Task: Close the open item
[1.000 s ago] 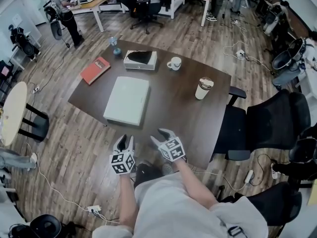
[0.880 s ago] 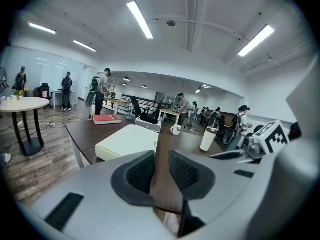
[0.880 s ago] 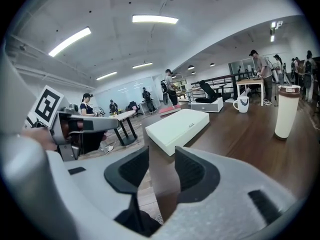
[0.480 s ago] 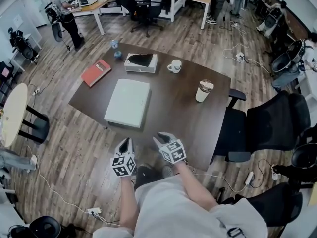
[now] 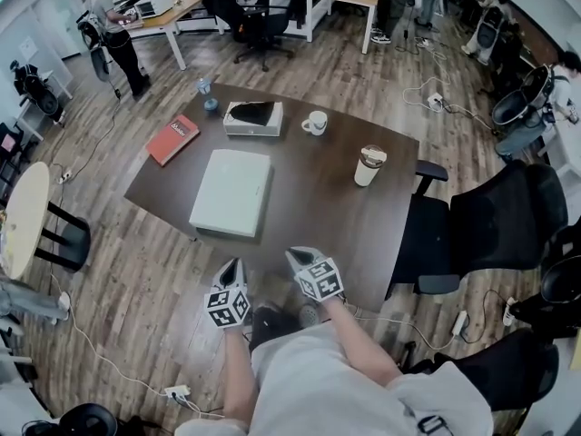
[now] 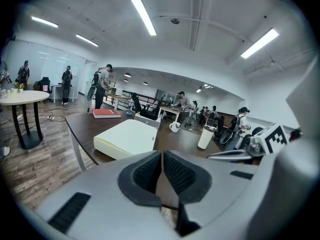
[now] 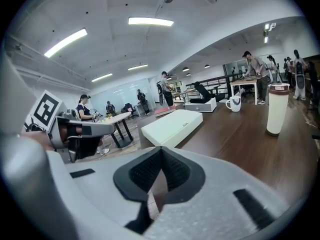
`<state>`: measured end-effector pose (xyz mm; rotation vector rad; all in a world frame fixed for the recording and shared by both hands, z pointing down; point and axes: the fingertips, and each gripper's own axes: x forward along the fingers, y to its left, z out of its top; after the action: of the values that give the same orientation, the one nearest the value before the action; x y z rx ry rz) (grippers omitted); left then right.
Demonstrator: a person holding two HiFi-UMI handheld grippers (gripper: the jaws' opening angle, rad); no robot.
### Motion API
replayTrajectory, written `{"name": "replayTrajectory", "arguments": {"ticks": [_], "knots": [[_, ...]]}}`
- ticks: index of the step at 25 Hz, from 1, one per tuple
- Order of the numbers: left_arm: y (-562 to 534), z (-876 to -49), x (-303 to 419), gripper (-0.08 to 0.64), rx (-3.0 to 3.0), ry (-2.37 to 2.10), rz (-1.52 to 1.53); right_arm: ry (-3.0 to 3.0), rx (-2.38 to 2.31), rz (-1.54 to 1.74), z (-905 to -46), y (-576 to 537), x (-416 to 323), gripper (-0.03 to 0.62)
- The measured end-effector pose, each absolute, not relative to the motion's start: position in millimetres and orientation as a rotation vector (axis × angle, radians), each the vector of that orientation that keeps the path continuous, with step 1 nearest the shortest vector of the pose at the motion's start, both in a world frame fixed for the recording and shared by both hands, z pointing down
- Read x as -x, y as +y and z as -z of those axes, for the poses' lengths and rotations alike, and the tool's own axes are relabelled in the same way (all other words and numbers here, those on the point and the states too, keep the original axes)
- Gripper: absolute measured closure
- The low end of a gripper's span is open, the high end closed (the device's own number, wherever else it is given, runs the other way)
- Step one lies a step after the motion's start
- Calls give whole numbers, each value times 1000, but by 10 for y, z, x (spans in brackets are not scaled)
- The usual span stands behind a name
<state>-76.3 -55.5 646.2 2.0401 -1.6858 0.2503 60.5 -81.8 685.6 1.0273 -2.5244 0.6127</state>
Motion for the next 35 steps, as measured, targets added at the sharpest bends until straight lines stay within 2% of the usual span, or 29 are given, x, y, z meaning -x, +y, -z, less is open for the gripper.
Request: {"name": "replayTrajectory", "arguments": {"ticks": [35], "knots": [[-485, -6489, 889, 545, -2016, -1704, -242, -2553, -1011, -582, -6835, -782, -534, 592]]}}
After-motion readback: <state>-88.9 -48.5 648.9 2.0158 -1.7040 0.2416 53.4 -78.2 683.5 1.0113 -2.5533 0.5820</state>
